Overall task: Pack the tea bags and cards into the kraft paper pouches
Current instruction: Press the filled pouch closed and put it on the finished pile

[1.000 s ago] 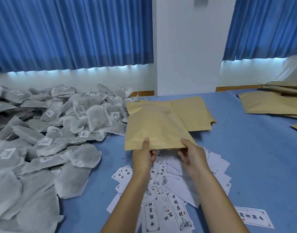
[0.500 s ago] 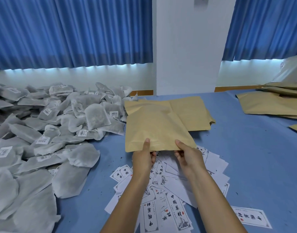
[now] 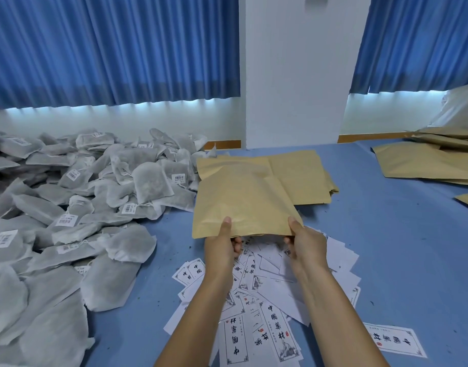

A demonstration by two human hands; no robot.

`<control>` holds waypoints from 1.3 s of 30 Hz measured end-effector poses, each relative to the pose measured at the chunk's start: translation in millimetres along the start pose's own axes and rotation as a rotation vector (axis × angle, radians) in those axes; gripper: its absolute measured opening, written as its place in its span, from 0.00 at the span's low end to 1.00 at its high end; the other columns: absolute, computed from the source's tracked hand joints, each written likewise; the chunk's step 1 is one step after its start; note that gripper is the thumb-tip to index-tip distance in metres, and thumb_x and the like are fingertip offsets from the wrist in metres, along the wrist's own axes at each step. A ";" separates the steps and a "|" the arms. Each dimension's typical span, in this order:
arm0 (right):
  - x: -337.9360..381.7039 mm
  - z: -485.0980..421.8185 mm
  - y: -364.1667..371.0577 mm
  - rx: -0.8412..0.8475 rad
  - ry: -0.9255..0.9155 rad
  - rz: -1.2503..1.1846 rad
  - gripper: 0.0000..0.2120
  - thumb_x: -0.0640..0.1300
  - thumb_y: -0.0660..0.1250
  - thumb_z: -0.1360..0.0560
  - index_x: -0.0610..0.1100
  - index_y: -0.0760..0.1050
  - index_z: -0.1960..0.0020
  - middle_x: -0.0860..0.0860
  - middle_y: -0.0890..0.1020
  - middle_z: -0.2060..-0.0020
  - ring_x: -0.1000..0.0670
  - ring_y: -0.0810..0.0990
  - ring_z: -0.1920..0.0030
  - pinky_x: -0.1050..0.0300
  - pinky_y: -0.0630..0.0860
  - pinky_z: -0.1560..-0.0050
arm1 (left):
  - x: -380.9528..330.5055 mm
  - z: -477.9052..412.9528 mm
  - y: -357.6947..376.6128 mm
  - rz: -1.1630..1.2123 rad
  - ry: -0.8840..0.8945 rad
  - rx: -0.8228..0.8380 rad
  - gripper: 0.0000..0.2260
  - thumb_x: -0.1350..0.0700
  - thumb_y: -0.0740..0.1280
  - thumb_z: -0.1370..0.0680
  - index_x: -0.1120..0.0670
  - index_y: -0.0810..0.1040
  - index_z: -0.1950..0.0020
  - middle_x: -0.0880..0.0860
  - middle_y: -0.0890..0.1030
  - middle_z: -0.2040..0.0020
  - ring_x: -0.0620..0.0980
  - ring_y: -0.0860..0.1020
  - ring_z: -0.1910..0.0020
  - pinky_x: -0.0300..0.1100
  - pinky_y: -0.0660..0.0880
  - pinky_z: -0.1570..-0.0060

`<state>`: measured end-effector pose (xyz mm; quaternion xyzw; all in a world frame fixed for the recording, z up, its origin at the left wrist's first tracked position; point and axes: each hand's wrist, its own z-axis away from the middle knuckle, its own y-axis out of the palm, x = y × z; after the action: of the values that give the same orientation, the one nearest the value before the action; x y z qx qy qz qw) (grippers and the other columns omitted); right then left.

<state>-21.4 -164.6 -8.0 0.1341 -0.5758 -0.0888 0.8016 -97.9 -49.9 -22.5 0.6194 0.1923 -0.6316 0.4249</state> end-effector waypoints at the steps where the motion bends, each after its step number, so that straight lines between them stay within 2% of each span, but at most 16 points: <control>1: -0.1 0.2 0.1 0.002 0.002 -0.012 0.14 0.41 0.68 0.24 0.42 0.70 0.67 0.49 0.73 0.70 0.53 0.69 0.75 0.68 0.61 0.82 | 0.2 0.0 0.1 0.003 -0.004 0.001 0.12 0.49 0.62 0.20 0.54 0.73 0.60 0.47 0.72 0.78 0.43 0.66 0.80 0.35 0.63 0.78; 5: 0.9 5.2 3.9 0.087 0.104 -0.192 0.06 0.37 0.71 0.27 0.39 0.76 0.61 0.47 0.78 0.64 0.52 0.75 0.66 0.67 0.74 0.72 | 1.8 0.1 1.2 -0.006 -0.002 0.006 0.13 0.49 0.62 0.20 0.54 0.74 0.61 0.47 0.73 0.77 0.43 0.67 0.80 0.36 0.63 0.77; 8: -0.2 5.7 4.5 0.100 0.107 -0.180 0.05 0.34 0.71 0.27 0.38 0.75 0.60 0.47 0.79 0.62 0.52 0.76 0.65 0.68 0.74 0.73 | 4.7 1.1 2.2 -0.032 0.005 0.011 0.12 0.48 0.62 0.20 0.53 0.74 0.60 0.47 0.74 0.76 0.43 0.67 0.79 0.36 0.64 0.76; 12: -1.8 5.8 4.7 0.083 0.093 -0.209 0.06 0.34 0.70 0.27 0.38 0.75 0.60 0.47 0.79 0.63 0.52 0.77 0.64 0.68 0.76 0.72 | 4.5 0.9 2.2 -0.031 0.009 0.008 0.12 0.48 0.62 0.20 0.53 0.74 0.60 0.47 0.74 0.77 0.43 0.67 0.80 0.36 0.64 0.77; 16: -4.6 9.3 8.9 0.189 0.131 -0.237 0.04 0.34 0.71 0.27 0.39 0.77 0.57 0.47 0.81 0.62 0.52 0.77 0.63 0.67 0.78 0.68 | 4.1 0.9 2.3 -0.040 0.025 0.014 0.11 0.48 0.62 0.20 0.52 0.74 0.59 0.47 0.74 0.77 0.43 0.68 0.79 0.38 0.64 0.74; 20: -4.3 6.9 9.6 0.178 0.103 -0.188 0.06 0.31 0.69 0.27 0.38 0.76 0.53 0.47 0.80 0.60 0.52 0.77 0.63 0.66 0.76 0.68 | 6.3 2.7 2.9 -0.046 0.013 0.020 0.13 0.48 0.62 0.20 0.52 0.75 0.61 0.47 0.74 0.76 0.44 0.69 0.79 0.39 0.65 0.73; 23: -5.7 5.4 9.2 0.175 0.105 -0.203 0.05 0.32 0.70 0.27 0.38 0.76 0.55 0.46 0.80 0.62 0.51 0.76 0.65 0.65 0.76 0.69 | 7.8 3.9 5.3 -0.037 0.002 0.017 0.13 0.48 0.62 0.20 0.53 0.75 0.62 0.47 0.74 0.77 0.43 0.69 0.79 0.39 0.66 0.73; 26: -9.1 8.0 12.1 0.250 0.113 -0.180 0.05 0.33 0.70 0.27 0.38 0.76 0.52 0.47 0.80 0.61 0.52 0.77 0.64 0.65 0.77 0.69 | 9.7 5.3 6.8 -0.053 0.007 0.033 0.14 0.48 0.62 0.20 0.53 0.75 0.63 0.47 0.74 0.76 0.43 0.69 0.79 0.38 0.67 0.74; 34: -10.6 10.5 14.0 0.302 0.098 -0.185 0.04 0.32 0.69 0.26 0.39 0.77 0.55 0.48 0.81 0.64 0.52 0.76 0.67 0.66 0.77 0.70 | 9.8 5.9 7.0 -0.054 -0.002 0.038 0.14 0.48 0.62 0.20 0.53 0.75 0.63 0.47 0.74 0.76 0.43 0.70 0.79 0.37 0.67 0.74; 39: -11.1 14.1 16.8 0.324 0.091 -0.181 0.07 0.28 0.67 0.27 0.38 0.77 0.54 0.47 0.82 0.63 0.53 0.79 0.68 0.66 0.77 0.69 | 11.6 8.4 9.6 -0.091 -0.008 0.052 0.16 0.48 0.62 0.20 0.54 0.75 0.64 0.47 0.74 0.77 0.43 0.69 0.79 0.37 0.66 0.75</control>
<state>-38.5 -146.9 -8.4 0.3165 -0.5311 -0.0607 0.7836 -94.2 -65.3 -29.4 0.6183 0.2022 -0.6576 0.3801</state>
